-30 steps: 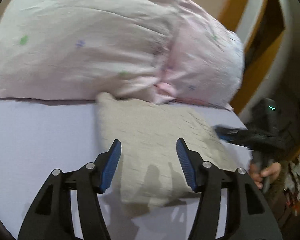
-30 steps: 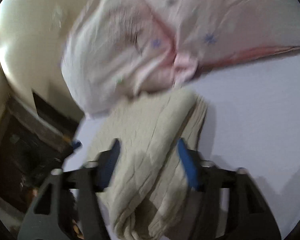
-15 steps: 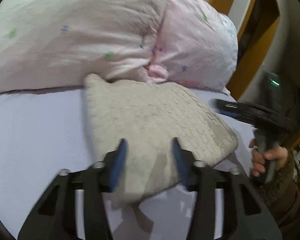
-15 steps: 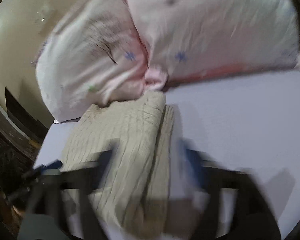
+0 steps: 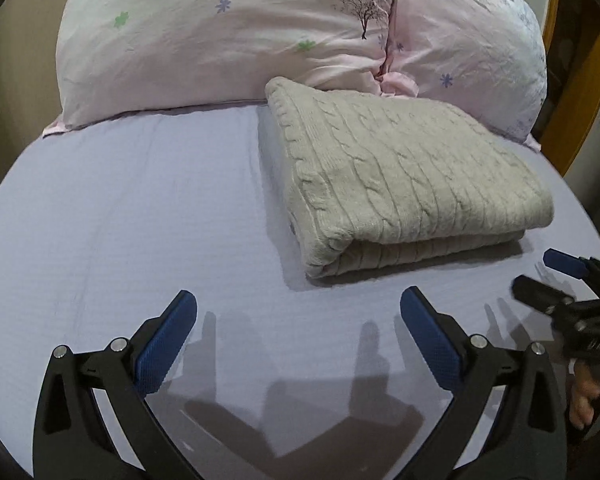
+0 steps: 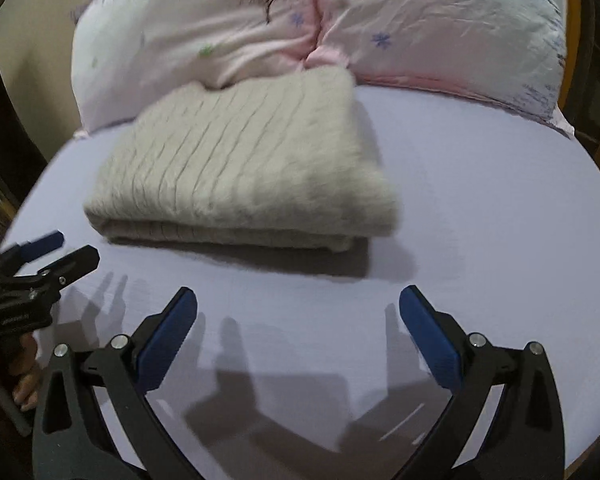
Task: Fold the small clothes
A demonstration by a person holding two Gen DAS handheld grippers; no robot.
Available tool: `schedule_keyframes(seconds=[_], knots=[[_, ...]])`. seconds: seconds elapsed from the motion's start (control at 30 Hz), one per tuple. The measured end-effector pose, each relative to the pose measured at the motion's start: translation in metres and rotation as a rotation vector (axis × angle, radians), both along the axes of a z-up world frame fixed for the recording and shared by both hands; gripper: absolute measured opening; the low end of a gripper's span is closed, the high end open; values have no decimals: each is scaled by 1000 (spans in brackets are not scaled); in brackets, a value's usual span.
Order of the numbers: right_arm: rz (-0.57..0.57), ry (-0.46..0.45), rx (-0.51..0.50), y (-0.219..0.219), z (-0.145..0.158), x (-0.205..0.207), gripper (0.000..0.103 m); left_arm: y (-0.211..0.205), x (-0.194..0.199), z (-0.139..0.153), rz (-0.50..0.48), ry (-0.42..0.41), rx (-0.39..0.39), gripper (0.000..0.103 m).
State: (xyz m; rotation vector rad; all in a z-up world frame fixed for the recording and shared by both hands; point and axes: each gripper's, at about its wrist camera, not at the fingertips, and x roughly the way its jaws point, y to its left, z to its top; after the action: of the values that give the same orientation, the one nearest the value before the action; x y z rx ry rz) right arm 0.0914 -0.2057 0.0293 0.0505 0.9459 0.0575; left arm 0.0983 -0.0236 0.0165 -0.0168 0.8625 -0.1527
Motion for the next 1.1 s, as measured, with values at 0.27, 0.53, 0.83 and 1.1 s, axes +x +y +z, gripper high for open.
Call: schedule_keyframes(seconds=[0.27, 0.53, 0.83, 1.1], knots=[[-13, 29, -93, 17, -15, -1, 101, -15, 3, -11, -27, 51, 69, 102], [-28, 30, -99, 16, -15, -2, 101, -17, 2, -12, -29, 53, 91, 102], [-28, 31, -98, 16, -16, -1, 101, -17, 3, -13, -32, 53, 91, 102], [-29, 30, -98, 16, -16, -1, 101, -16, 2, -13, -38, 53, 92, 102]])
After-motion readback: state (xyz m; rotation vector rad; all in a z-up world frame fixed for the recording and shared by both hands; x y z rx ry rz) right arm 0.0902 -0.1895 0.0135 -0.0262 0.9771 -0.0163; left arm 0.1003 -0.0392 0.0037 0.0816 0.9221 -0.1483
